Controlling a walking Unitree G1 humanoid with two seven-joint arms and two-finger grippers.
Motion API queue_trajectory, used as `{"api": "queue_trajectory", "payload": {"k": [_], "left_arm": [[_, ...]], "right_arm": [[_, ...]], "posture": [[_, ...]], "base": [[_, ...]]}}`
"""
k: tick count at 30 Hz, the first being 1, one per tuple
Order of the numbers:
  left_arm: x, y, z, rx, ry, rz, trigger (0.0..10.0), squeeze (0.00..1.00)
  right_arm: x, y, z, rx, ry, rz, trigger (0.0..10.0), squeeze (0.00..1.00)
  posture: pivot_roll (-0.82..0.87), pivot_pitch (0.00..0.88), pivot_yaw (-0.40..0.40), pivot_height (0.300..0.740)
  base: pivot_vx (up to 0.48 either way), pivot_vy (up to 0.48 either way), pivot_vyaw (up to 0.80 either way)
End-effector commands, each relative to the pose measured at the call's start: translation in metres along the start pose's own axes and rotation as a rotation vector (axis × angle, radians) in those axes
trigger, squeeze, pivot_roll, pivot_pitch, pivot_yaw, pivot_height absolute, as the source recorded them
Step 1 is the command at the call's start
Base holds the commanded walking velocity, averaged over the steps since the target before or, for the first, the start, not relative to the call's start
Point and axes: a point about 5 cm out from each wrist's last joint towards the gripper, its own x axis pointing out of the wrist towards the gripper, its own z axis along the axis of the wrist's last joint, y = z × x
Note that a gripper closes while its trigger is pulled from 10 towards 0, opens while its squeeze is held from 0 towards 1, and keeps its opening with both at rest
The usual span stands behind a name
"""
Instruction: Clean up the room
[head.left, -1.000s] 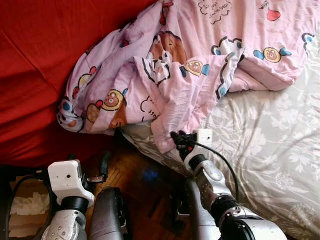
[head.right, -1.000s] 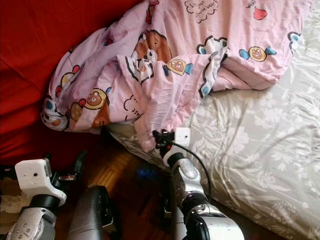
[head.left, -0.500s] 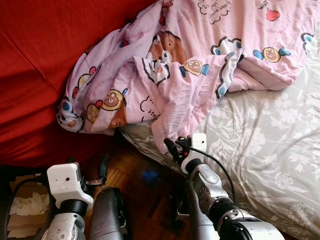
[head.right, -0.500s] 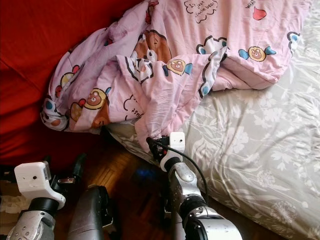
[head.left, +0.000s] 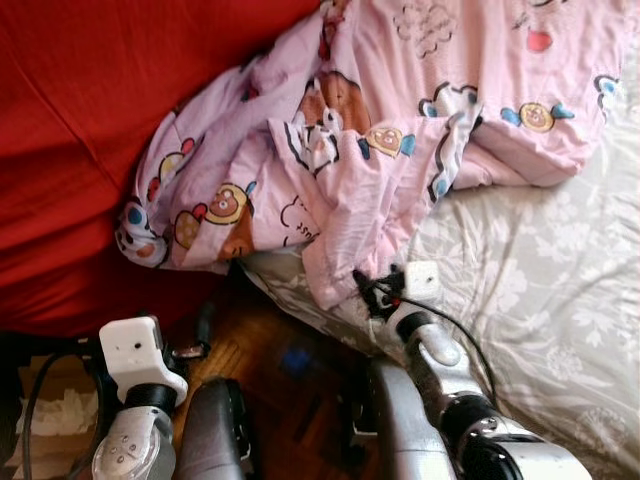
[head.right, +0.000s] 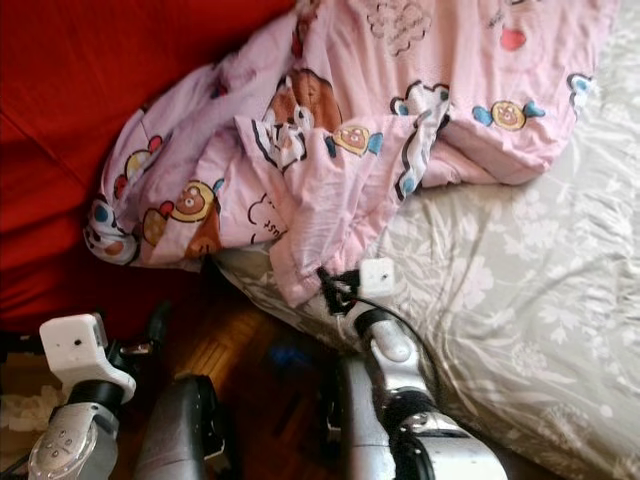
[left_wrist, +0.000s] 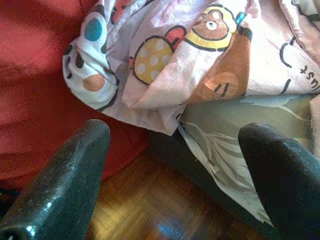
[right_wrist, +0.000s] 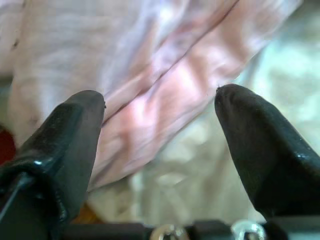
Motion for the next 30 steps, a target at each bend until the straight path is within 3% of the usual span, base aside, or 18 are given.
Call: {"api": "queue_trajectory", "payload": {"k": [1,5,9,14,30], "left_arm": [[-0.002,0.010,-0.014,0.004,0.042,0.022,10.0,0.00],[0.003,0.014,-0.020,0.008,0.047,0.029,10.0,0.00],[0.008,0.019,-0.036,0.011,0.079,0.035,10.0,0.00],[0.015,0.021,-0.049,0.003,0.104,0.050,10.0,0.00],[0.023,0.024,-0.061,0.014,0.111,0.043,10.0,0.00]], "right_arm": [[-0.014,-0.010,-0.014,0.009,0.023,-0.027,10.0,0.00],[-0.022,-0.019,-0.019,-0.001,0.028,-0.057,10.0,0.00],[-0.042,-0.031,-0.040,-0.001,0.102,-0.123,10.0,0.00],[-0.058,-0.033,-0.060,0.034,0.162,-0.169,10.0,0.00],[-0.046,-0.026,-0.054,0.075,0.159,-0.204,10.0,0.00]], "posture": [[0.17,0.329,-0.166,0.626],[0.16,0.265,-0.166,0.626],[0.15,0.197,-0.160,0.626],[0.15,0.163,-0.155,0.626],[0.16,0.138,-0.132,0.626]], "base": [[0.000,0.000,0.00],[0.000,0.000,0.00],[0.000,0.000,0.00],[0.000,0.000,0.00],[0.000,0.035,0.00]]}}
